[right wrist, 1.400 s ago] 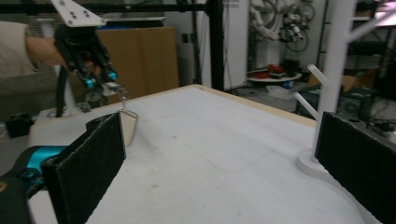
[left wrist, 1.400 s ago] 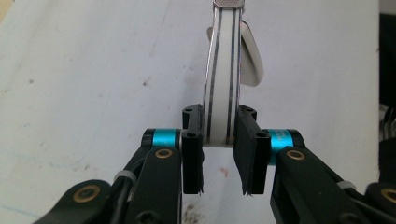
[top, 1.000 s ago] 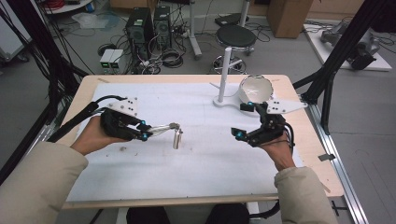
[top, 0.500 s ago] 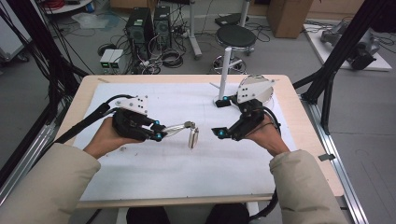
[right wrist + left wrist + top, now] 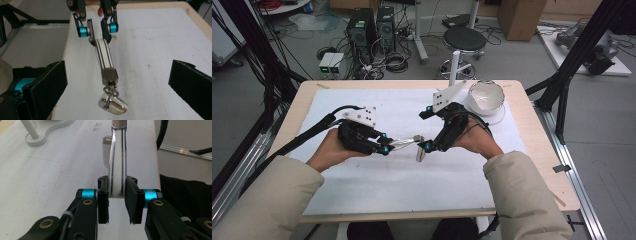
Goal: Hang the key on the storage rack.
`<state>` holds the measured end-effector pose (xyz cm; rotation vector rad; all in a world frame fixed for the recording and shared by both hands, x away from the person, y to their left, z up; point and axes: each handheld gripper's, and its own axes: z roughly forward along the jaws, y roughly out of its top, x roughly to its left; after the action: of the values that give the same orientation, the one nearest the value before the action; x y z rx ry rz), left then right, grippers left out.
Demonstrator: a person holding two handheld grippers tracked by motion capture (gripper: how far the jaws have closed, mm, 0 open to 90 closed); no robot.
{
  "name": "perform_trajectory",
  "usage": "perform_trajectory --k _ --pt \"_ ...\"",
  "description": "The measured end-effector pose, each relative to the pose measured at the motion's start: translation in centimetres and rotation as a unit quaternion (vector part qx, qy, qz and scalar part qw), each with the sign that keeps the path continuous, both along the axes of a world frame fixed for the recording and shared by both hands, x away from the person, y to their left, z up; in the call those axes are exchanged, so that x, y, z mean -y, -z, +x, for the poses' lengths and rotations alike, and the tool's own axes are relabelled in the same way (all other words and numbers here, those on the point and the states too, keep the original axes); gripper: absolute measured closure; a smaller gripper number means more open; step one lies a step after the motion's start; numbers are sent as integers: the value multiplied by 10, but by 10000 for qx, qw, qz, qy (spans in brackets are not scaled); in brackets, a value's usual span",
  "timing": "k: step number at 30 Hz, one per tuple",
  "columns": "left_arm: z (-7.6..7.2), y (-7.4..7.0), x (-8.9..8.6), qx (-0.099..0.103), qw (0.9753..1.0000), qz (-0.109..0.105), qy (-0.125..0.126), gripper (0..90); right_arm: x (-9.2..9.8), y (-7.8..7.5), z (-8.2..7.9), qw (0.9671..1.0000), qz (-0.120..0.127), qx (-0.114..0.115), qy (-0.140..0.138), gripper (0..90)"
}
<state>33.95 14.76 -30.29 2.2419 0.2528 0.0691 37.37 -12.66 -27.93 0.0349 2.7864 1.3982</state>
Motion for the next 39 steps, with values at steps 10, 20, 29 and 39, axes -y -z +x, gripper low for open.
perform_trajectory --k 10,20,29,39 --pt "-3 -2 -2 84 9999 100 67 737 -25 14 0 9973 -632 -136 -358 256" --pt "-5 0 -2 129 9996 224 99 737 -29 17 1 9949 -895 -330 -334 469" --pt "-6 0 -2 149 9995 244 117 737 -32 19 -2 9924 -1080 -155 -566 738" --pt "-5 1 -2 113 9995 237 199 736 -31 23 -3 9928 -1030 -292 -544 748"
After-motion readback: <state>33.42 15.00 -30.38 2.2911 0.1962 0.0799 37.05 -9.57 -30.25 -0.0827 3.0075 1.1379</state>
